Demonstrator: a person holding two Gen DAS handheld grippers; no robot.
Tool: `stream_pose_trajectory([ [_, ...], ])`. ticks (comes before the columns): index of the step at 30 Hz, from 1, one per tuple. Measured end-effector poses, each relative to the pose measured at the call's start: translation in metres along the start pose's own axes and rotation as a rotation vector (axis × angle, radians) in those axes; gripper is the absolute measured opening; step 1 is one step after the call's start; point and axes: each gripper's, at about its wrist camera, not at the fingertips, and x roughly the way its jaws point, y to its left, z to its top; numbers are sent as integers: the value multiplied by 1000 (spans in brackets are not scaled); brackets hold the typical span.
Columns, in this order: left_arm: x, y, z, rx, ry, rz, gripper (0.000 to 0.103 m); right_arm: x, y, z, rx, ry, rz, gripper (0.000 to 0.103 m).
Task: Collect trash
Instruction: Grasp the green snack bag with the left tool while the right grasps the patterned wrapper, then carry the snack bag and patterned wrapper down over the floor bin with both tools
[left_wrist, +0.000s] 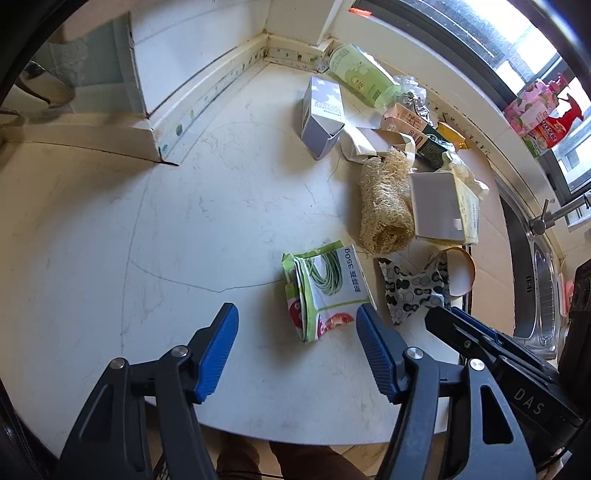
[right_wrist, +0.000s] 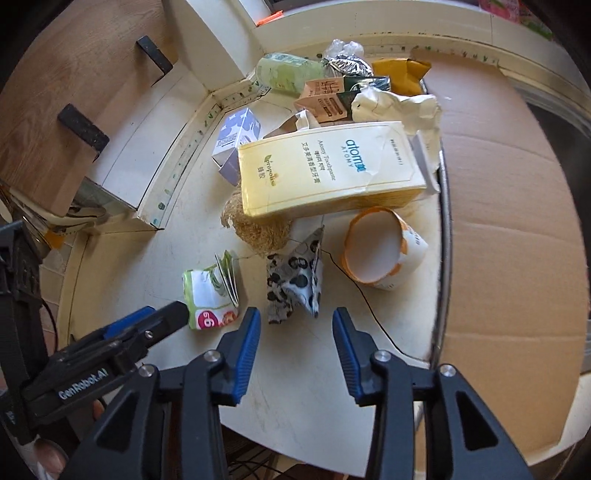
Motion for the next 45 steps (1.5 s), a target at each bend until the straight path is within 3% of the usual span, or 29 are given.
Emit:
stream_pose_trajectory([
  [11, 30, 0, 14, -32, 35, -25, 47, 28, -10, 18, 44, 39, 45, 39],
  [13, 31, -1, 15, -28, 43, -34, 40, 31, -9, 20, 41, 47, 55, 31],
  [15, 33, -3, 16, -28, 50, -43, 18, 30, -8, 19, 34, 46, 56, 29],
  [18, 33, -7, 15, -18, 47, -53, 9, 28, -4, 17, 16, 43, 54, 28],
  [22, 15, -22, 9, 78, -17, 14, 7, 21, 6, 14, -23, 17, 44, 26],
  [27, -8, -37, 3, 148, -64, 42, 7, 4, 18, 8, -44, -24, 32, 26],
  [36, -66, -38, -25, 208, -121, 24, 7, -46, 46, -20, -50, -113, 6, 25],
  [45, -130, -18, -81, 286, -182, 4, 7, -100, 75, -81, -34, -207, -16, 25],
])
